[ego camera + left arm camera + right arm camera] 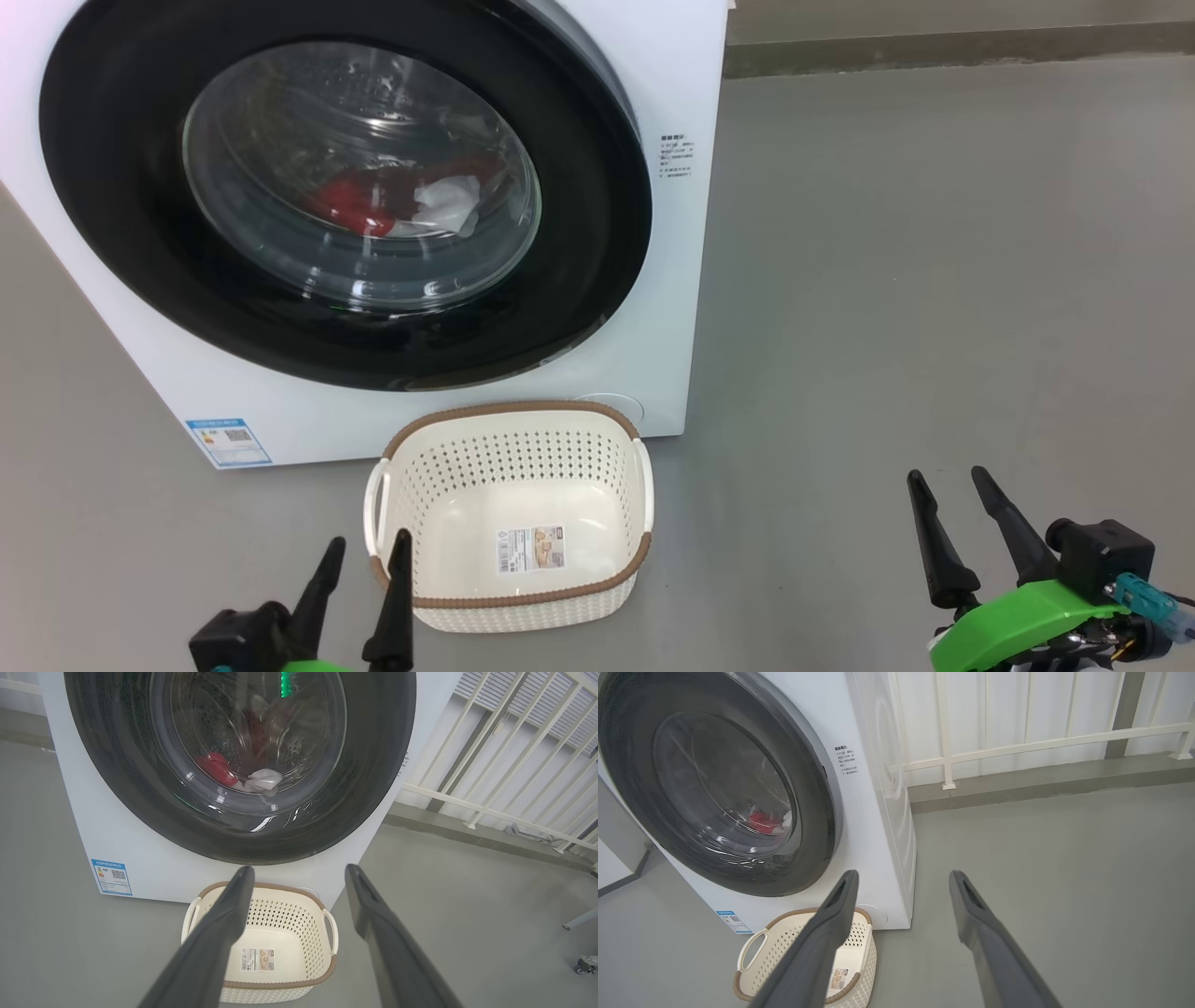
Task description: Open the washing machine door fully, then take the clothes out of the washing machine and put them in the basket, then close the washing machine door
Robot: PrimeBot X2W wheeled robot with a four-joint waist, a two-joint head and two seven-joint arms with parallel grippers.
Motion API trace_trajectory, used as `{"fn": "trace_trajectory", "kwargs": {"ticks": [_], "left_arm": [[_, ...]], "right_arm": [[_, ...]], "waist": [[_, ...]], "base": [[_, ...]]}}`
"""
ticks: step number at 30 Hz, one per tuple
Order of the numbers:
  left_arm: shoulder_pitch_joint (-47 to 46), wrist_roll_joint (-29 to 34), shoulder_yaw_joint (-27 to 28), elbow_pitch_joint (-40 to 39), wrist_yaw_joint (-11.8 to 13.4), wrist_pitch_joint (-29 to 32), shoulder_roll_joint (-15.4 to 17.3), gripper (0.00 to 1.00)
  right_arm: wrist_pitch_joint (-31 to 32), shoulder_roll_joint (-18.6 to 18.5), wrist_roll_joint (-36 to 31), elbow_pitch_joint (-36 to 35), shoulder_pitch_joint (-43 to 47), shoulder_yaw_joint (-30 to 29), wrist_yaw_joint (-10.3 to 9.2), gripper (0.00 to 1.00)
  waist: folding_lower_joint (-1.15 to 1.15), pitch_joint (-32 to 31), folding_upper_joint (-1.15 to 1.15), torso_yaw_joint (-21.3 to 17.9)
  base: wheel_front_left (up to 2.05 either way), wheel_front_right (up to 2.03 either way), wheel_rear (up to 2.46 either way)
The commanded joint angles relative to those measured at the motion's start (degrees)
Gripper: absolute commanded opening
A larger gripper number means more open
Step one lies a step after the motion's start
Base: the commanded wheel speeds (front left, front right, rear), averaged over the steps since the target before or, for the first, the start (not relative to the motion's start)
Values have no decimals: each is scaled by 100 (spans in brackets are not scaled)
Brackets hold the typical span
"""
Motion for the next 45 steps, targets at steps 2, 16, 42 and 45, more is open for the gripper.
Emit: {"fn": "trace_trajectory", "kwargs": {"ticks": [2,16,42,45], "left_arm": [[-261,275,100,-105,47,-106,82,100],[-327,991,-25,133,245,-344,93,100],[-386,1127,-38,276,398,-475,99,100],[-391,1151,-42,268,412,-475,99,100]], "right_arm": [[-122,-66,-308,-119,-142,106,3,100],[-358,-5,-1170,-108,-90,60,3,100],[-489,72,-1395,-87,-14,-112,3,100],[-489,73,-1388,-94,-13,-102,3,100]], "waist": [[0,-2,0,-2],[0,-19,0,5],[0,17,0,-3],[0,23,0,-5]], "base": [[0,0,0],[0,0,0],[0,0,0],[0,0,0]]}}
